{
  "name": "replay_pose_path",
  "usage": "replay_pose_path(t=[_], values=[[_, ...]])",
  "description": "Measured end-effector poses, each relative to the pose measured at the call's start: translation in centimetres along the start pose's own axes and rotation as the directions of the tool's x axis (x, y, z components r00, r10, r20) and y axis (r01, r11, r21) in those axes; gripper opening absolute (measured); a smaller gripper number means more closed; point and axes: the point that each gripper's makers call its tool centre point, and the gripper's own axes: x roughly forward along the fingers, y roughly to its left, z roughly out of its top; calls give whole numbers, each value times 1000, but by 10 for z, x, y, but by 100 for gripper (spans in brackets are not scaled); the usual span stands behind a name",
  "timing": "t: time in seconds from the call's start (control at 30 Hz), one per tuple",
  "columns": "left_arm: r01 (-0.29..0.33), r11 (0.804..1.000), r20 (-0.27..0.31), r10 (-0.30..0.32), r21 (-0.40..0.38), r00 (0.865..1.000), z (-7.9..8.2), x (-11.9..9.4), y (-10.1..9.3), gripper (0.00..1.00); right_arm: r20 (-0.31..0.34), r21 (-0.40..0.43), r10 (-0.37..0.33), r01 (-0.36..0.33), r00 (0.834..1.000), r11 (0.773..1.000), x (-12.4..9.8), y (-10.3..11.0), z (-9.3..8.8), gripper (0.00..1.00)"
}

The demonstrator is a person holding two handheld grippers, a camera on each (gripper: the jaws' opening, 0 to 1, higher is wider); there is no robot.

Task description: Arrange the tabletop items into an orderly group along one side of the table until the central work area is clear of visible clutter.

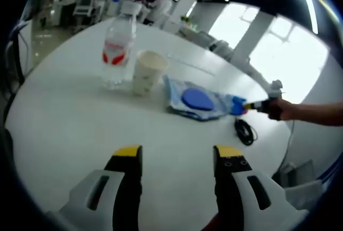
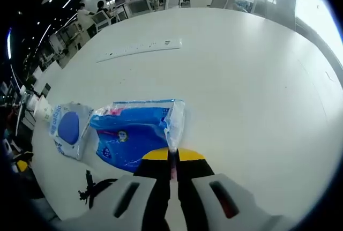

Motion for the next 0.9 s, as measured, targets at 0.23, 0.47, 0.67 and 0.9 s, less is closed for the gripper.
replay_pose_path(t=[0.23, 0.47, 0.67, 0.9], values=[[8, 1000, -4, -8, -1, 1000, -1, 2, -2, 50, 0, -5, 0, 0, 1000, 1000, -3, -6, -1, 2], [13, 1000, -13, -13, -2, 1000, -3, 3, -3, 50, -6, 0, -8, 8, 1000, 1000, -5, -11, -9, 2], [13, 1000, -22, -13, -8, 1000, -6, 3, -2, 50, -6, 9, -14, 14, 1000, 1000, -2, -13, -11, 2], [16, 1000, -35, -16, -5, 999, -9, 5, -4, 50, -7, 9, -17, 17, 1000, 1000, -4, -10, -13, 2]])
